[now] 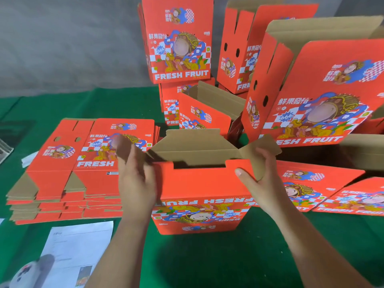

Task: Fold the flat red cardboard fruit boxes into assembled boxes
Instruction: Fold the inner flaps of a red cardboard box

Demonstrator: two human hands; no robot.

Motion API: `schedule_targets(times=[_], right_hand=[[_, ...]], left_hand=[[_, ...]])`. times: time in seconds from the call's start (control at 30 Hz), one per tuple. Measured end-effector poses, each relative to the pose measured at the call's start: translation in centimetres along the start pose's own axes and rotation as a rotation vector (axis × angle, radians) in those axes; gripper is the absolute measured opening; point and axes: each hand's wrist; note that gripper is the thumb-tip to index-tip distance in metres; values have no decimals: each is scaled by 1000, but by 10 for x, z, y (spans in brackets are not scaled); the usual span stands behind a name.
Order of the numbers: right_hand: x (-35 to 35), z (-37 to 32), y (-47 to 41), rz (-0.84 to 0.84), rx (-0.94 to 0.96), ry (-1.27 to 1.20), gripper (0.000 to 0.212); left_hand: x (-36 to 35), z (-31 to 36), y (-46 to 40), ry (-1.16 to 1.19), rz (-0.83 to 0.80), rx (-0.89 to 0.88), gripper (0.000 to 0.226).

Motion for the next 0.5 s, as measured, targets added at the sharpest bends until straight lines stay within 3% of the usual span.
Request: schedule_targets(times=[0.07,0.13,0.17,0.23,0.33,0.5], right_hand=[[-6,-2,2,82,35,208,90],[-5,-12,-3,247,56,482,111],[-6,-20,-4,311,102,617,111],[-22,-39,-5,343,286,728,92],[-57,-45,2,98,442,749,69],[-57,-35,-27,-322,146,722,91]], left_hand=[[1,3,-2,-122,-32,-58,69],[0,5,-4,-268,-67,-122,79],[0,5,-3,-309,-74,-133,80],[-1,6,-2,-326,-72,-128,80],[1,2,-1,-311,-49,-138,73],[-1,0,4,-294,-17,-279,55]])
Point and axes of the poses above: each hand's wrist, its own y-axis away from the middle knuckle, its own x-axis out of the back of the hand, z = x × y, and after that the axes turned 12 degrees about -z, right-handed
